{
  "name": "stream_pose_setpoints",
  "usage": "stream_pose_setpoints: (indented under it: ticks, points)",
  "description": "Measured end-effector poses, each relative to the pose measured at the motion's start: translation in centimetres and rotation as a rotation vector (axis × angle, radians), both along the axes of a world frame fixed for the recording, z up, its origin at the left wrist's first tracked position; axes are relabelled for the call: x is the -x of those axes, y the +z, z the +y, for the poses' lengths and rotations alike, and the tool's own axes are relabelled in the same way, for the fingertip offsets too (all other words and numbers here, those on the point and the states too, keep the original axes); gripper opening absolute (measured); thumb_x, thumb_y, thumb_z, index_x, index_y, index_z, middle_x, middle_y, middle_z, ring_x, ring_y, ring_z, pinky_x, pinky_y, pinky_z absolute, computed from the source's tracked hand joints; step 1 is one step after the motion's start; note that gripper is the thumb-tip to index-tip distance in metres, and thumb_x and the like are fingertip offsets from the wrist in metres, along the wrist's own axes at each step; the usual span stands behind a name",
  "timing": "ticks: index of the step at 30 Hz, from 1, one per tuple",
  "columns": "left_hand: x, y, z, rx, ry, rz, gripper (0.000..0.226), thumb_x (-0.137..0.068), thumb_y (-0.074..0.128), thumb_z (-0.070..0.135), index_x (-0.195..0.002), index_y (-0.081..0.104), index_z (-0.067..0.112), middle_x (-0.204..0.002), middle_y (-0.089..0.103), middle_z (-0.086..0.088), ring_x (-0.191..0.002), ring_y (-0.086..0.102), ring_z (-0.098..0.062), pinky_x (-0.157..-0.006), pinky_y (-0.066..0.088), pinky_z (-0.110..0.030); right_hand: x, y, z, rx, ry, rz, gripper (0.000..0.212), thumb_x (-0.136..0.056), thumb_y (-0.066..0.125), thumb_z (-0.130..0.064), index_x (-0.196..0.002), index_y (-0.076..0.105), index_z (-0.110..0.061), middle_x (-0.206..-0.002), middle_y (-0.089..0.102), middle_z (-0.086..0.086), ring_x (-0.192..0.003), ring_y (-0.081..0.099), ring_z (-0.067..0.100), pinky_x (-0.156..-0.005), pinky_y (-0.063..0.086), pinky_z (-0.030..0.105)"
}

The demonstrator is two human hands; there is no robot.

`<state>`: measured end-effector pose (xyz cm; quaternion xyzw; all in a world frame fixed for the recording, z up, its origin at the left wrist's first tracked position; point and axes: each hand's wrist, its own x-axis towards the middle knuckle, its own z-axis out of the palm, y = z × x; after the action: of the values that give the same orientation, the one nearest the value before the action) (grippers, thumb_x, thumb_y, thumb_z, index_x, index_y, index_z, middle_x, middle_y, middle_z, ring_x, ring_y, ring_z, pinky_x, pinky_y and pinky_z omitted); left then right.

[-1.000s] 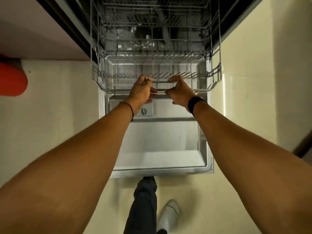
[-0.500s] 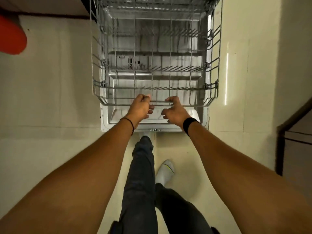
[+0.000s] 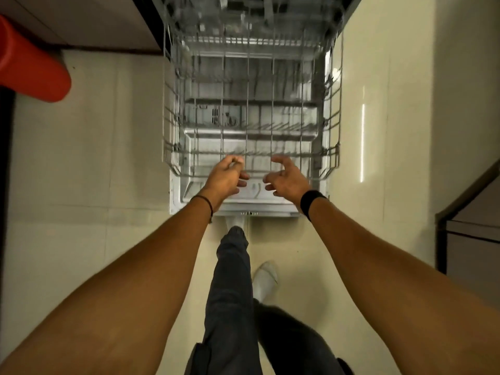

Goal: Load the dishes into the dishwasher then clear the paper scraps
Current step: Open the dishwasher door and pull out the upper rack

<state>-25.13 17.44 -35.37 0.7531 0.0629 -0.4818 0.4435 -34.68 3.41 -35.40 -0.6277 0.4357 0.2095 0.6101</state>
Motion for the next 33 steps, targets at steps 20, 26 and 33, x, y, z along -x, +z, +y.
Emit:
stream_pose_setpoints:
  ticks: [20,26,33]
  points:
    - [-30.1,20.9,-18.5,0.295,0.102,-0.227,0.034,-0.105,0.048,0.047,-0.134,0.060,0.034,-0.125,0.069,-0.006,-0.107,0.071,-0.025,-0.083,0.061,-0.034,-31.0,22.2,-18.0,0.196,-0.238,-0.403,0.031,-0.098,0.060,-0.005,-0.126,0.057,-0.018,-0.121,0.069,0.013,-0.103,0.071,0.027,-0.090,0.060,0.044]
    - [-35.5,18.8,-21.7,0.301,-0.017,-0.267,0.046,-0.108,0.036,0.048,-0.147,0.047,0.025,-0.107,0.073,-0.003,-0.099,0.074,-0.024,-0.088,0.060,-0.039,-36.0,19.9,-21.9,0.233,-0.177,-0.350,0.053,-0.095,0.059,0.001,-0.142,0.046,-0.021,-0.121,0.067,0.014,-0.098,0.073,0.028,-0.086,0.062,0.044]
    - [-36.9,16.0,-22.9,0.216,-0.008,-0.204,0.062,-0.103,0.021,0.067,-0.142,0.052,0.030,-0.106,0.076,-0.008,-0.093,0.075,-0.026,-0.094,0.058,-0.046,-36.8,17.6,-22.7,0.316,-0.034,-0.268,0.036,-0.099,0.059,-0.007,-0.128,0.043,-0.022,-0.117,0.068,0.016,-0.102,0.070,0.037,-0.090,0.058,0.053]
